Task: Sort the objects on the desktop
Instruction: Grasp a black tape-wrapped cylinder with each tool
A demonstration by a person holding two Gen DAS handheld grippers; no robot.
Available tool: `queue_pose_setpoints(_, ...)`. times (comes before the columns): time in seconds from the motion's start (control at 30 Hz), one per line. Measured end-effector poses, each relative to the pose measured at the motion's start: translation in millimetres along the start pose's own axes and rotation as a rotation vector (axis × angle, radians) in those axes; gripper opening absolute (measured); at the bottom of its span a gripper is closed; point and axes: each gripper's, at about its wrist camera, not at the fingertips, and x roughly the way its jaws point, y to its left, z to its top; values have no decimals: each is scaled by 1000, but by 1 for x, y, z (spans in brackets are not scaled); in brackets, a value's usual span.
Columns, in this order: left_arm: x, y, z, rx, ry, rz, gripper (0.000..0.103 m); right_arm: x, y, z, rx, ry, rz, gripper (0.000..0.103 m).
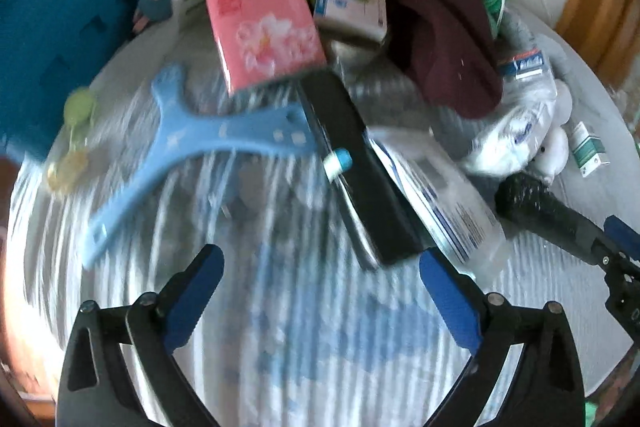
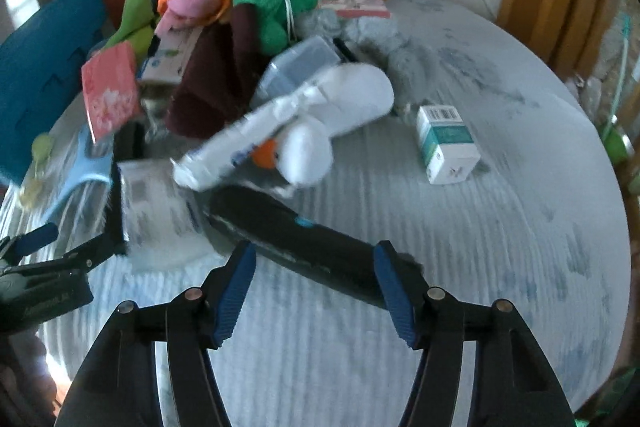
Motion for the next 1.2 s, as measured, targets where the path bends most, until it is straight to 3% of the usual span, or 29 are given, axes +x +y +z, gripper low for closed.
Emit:
queue_pose_setpoints(0.2,9,-15,-4,-41,1,57,99,13,-16,-1,-70,9,35,61)
queue_pose_setpoints(0.27,16,-17,-2,-56,4,70,92,17,-16,1,-117,1,47,61)
queue_pose_setpoints(0.37,32,-18,2,-82,19,80,90,27,-13,3,-186,0,78,61)
queue_pose_setpoints(0.47,36,-24,9,-77,-24,90,90,39,-13,6,-199,-8,95,63)
queue_pose_setpoints(0.53,38,-25,14,-77,-58,93,81,46,-11,7,-212,-15,102,63)
queue_pose_setpoints(0.6,37,-21,16,-96,-62,50,48,50,-10,6,-212,-23,108,63)
queue_pose_setpoints(0.67,33,-17,15,-94,-51,60,37,52,-9,8,-188,-14,134,58)
queue_pose_setpoints(0.87,18,14,-13,-107,9,98,36,51,16,8,-175,45,206,38)
queue_pose_setpoints(0.97,11,25,-23,-108,49,119,36,49,27,4,-167,66,224,35)
queue_pose_setpoints(1.07,6,35,-25,-124,61,96,36,48,29,2,-146,69,233,36)
queue_pose_setpoints(1.13,2,36,-21,-133,41,95,36,48,27,4,-123,57,224,45)
queue_pose_setpoints(1.17,-1,32,-18,-130,24,98,44,45,25,6,-111,39,215,51)
queue_pose_setpoints(1.2,-2,31,-15,-128,14,106,59,42,23,8,-100,21,208,55)
